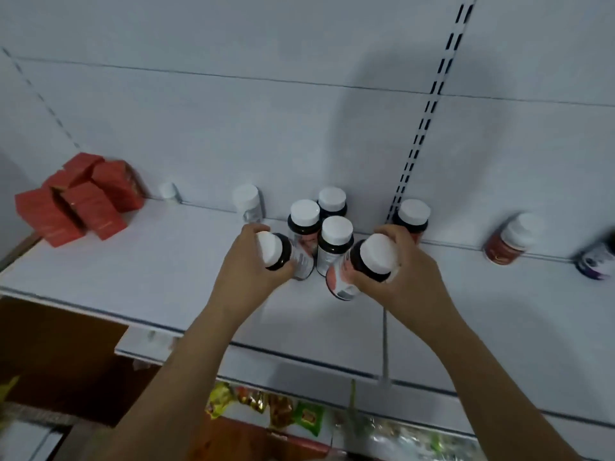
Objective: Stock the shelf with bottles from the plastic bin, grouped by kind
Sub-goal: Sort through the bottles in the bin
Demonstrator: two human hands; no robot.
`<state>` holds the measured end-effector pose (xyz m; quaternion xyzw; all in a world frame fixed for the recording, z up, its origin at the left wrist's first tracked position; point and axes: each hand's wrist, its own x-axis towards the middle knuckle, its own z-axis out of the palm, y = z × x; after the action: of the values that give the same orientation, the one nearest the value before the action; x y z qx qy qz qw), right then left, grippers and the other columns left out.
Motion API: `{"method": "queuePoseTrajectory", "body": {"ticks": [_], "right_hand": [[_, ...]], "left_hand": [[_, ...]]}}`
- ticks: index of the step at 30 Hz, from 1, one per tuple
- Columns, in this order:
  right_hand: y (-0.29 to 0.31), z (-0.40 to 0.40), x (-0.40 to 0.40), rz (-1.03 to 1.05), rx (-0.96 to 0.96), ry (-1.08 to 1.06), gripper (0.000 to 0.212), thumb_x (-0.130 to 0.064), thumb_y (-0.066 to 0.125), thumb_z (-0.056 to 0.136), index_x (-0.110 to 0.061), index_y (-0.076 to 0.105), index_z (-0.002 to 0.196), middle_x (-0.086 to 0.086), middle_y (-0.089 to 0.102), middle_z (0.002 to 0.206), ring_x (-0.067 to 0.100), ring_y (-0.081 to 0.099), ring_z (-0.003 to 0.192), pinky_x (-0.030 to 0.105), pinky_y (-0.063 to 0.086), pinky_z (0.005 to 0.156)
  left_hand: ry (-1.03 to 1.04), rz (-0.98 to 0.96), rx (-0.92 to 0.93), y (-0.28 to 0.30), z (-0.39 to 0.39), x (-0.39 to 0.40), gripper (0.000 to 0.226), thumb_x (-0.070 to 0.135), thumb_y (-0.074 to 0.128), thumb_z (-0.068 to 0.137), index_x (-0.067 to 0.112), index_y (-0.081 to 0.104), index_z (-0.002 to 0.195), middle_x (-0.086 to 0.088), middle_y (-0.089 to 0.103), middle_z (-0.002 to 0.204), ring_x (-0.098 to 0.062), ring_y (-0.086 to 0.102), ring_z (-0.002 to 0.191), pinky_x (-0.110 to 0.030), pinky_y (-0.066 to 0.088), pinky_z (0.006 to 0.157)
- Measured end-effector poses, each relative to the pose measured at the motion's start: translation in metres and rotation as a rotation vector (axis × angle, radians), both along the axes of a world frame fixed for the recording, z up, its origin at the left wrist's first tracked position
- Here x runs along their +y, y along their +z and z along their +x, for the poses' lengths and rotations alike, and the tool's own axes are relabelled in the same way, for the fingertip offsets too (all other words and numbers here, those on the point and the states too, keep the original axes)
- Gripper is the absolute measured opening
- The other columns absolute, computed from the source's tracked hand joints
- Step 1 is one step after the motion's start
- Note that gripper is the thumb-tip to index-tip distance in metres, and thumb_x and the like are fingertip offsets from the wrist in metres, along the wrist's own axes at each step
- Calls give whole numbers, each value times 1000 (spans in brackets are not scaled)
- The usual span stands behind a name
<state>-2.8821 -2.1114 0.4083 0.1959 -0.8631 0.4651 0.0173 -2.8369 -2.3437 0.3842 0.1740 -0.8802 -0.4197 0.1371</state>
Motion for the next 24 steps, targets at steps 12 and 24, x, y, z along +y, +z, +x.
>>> {"method": "queuePoseTrajectory", "body": {"ticks": [12,24], "right_hand": [[-15,-43,-44,326,170,-432,72,-51,68,83,-19,39,142,2,55,112,25,46,107,33,37,82],[-50,-72,-73,-10,-189,-351,64,-33,49,102,-17,20,156,6,57,132,22,55,121,24,38,99]], "left_hand": [[-312,104,156,-66,-14,-32,61,29,81,76,31,50,128,14,53,120,-3,48,111,-7,41,82],[-320,-439,27,-106,-32,-32,87,67,42,77,8,51,141,-8,51,145,-26,45,137,-38,24,114]]}}
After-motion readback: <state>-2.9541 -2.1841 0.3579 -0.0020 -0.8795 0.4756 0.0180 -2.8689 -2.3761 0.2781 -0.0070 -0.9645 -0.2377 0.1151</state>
